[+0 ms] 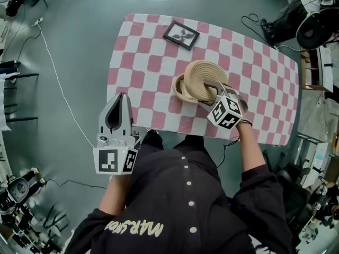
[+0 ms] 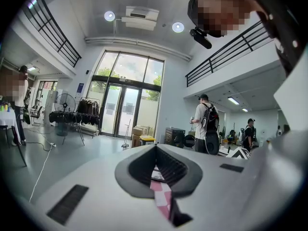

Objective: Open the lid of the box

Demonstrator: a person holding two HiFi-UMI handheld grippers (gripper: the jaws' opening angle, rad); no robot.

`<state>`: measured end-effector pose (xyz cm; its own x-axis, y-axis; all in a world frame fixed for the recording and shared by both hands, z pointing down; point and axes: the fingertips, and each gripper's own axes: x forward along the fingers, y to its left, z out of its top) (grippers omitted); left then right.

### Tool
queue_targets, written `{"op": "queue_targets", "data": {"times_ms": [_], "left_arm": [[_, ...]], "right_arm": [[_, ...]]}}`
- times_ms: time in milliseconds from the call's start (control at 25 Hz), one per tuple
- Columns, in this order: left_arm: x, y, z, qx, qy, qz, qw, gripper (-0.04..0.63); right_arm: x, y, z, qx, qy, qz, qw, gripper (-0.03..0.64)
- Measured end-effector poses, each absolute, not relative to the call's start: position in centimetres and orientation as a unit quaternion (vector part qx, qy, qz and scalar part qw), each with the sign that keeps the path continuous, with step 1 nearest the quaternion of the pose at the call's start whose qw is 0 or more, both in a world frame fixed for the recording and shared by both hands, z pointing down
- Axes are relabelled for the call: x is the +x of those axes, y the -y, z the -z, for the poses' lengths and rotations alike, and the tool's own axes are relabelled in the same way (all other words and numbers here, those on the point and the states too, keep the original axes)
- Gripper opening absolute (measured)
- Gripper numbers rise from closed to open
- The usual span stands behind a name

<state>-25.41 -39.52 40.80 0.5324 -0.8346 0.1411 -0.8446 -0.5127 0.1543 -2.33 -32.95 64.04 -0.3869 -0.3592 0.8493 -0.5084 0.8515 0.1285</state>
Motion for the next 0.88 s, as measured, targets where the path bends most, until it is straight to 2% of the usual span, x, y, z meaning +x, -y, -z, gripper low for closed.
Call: {"op": "queue_targets", "data": {"times_ms": [280, 560, 880], "left_arm": [[-24.7, 39.1, -39.8, 0.874, 0.477, -0.013, 0.092, 0.011], [-23.4, 39.5, -38.1, 0.882, 0.465, 0.005, 0.077, 0.011], [-22.5, 39.8, -36.6, 0.89, 0.45, 0.022, 0.064, 0.011]], "right_arm": [[-0.8, 34.1, -60.2, 0.329, 0.833, -0.061, 0.442, 0.29], [0.1, 35.1, -52.3, 0.42, 0.855, -0.087, 0.293, 0.29], [1.6, 35.1, -44.3, 0.496, 0.85, -0.072, 0.163, 0.293]]}}
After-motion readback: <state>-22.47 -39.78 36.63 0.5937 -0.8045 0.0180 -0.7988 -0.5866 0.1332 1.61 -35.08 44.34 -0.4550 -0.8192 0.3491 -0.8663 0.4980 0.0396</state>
